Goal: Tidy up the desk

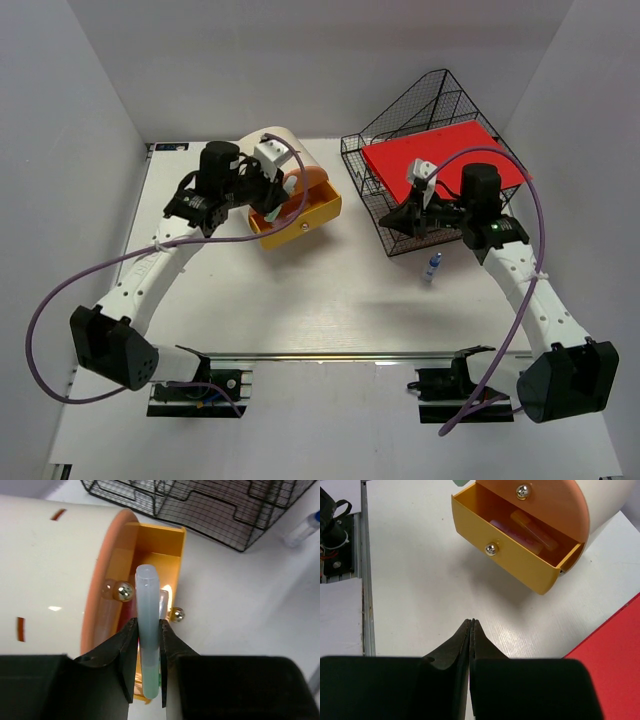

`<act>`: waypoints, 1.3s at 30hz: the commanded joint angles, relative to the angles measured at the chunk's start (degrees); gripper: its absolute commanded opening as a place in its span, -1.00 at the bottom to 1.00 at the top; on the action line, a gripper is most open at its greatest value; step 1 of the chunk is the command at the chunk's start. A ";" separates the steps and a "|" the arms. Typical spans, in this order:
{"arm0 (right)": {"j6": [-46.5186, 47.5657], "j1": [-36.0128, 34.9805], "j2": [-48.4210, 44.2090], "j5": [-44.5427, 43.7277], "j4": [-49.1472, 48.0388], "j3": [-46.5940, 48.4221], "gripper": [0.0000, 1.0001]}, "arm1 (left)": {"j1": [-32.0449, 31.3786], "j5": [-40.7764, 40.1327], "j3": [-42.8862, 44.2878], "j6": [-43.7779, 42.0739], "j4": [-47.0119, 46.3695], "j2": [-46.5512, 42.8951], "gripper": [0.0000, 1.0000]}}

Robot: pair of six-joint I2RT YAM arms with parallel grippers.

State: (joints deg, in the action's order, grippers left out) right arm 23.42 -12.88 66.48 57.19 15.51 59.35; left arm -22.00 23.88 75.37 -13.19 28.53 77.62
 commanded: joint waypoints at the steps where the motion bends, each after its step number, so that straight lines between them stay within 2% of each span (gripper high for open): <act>1: 0.93 1.10 0.23 1.87 -1.18 0.24 -0.96 | -1.37 -6.64 -0.05 -5.53 -3.57 -0.20 -1.00; 4: 1.01 1.55 0.32 2.31 -1.18 0.15 -0.96 | -2.00 -9.72 -0.66 -7.20 -4.98 0.59 -1.00; 7: 1.01 1.81 0.49 3.27 -0.92 0.15 -0.93 | -2.52 -11.13 -0.67 -7.99 -5.24 1.74 -0.84; 11: 1.45 2.34 0.32 4.07 -0.48 0.33 -0.91 | -3.14 -10.96 -1.19 -7.90 -6.03 2.97 -0.54; 17: 1.54 2.69 0.32 4.51 -0.30 0.33 -0.88 | -4.28 -11.31 -0.75 -7.90 -5.07 4.03 -0.22; 19: 1.54 2.78 0.41 4.69 -0.30 0.41 -0.86 | -4.80 -11.75 -1.28 -7.90 -5.33 3.68 -0.06; 24: 1.89 2.95 0.49 4.95 -0.04 0.41 -0.81 | -4.81 -11.84 -0.85 -7.47 -5.51 1.66 0.02; 27: 6.00 2.87 0.49 6.69 2.23 0.85 -0.65 | -4.81 -11.23 0.21 -5.36 -5.59 -0.44 -0.02; 28: 9.68 2.78 0.49 7.23 4.77 1.03 -0.63 | -4.81 -10.61 0.56 -2.74 -5.86 -1.33 -0.22; 29: 11.11 2.60 0.32 8.19 6.54 1.12 -0.61 | -4.81 -10.52 0.39 0.68 -6.21 -3.34 -0.58; 30: 12.77 2.60 0.14 8.72 6.55 1.12 -0.61 | -4.81 -10.35 0.39 0.71 -6.38 -4.49 -0.59; 31: 15.05 2.34 -0.03 9.08 9.08 1.29 -0.61 | -4.11 -9.56 -0.74 4.71 -6.65 -5.72 -0.88; 32: 18.73 1.90 -0.29 9.95 9.88 1.20 -0.64 | -3.58 -6.77 -1.71 6.75 -7.17 -7.12 -0.97; 37: 26.05 -0.38 -2.58 8.22 11.48 -0.55 -1.00 | -3.58 -2.70 -11.97 18.62 -11.47 -16.18 -1.00; 39: 28.08 -1.87 -2.50 6.63 11.82 -0.12 -1.00 | -3.58 -1.12 -15.50 21.26 -14.11 -18.55 -0.98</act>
State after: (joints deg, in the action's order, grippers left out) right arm 44.64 -12.93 65.47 64.27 25.65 59.09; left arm -25.71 18.65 64.47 0.08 17.26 60.82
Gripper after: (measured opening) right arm 0.011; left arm 0.020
